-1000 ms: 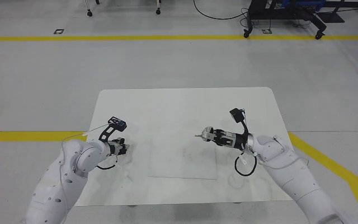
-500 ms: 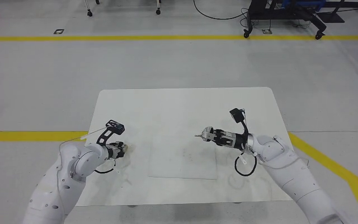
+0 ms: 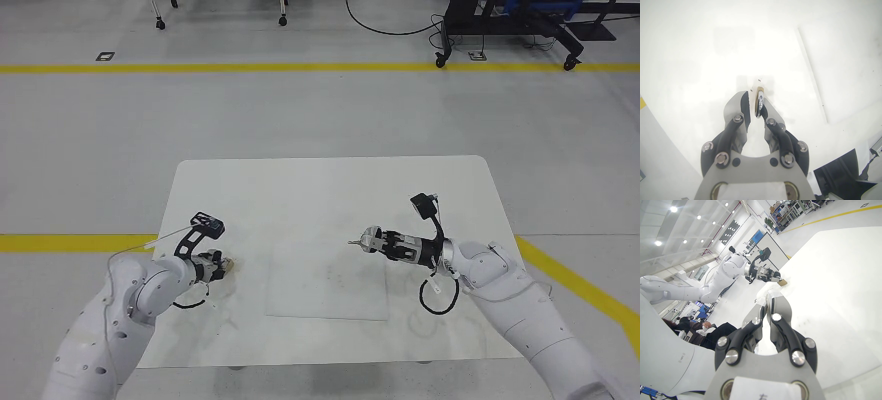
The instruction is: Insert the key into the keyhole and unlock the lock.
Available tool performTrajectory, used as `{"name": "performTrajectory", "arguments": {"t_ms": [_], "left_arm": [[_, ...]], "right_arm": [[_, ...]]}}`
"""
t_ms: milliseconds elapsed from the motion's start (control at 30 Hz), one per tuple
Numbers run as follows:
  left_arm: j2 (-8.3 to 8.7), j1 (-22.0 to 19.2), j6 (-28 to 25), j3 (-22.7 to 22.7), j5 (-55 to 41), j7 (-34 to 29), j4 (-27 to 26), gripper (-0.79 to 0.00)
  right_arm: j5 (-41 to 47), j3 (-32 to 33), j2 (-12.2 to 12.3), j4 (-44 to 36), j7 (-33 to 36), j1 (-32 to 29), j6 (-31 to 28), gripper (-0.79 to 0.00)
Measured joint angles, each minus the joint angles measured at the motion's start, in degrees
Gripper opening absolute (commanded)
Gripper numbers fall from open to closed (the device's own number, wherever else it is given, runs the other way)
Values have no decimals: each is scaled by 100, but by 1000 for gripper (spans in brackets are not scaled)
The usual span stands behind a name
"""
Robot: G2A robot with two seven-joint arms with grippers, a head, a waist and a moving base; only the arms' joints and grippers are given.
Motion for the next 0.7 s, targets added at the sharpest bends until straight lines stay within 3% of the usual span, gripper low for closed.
{"name": "performTrajectory", "arguments": {"t_ms": [67,167,700], "left_arm": [[2,22,-15,-11,-13,36,-38,-634],[2,51,-10,-11,-26,84,-69,-779],[1,81,-82,-102,-234,456,249,-785]], "right_arm": [[0,0,0,0,0,0,0,-785],[0,0,0,0,0,0,0,-785],[0,0,0,0,0,0,0,-785]]}}
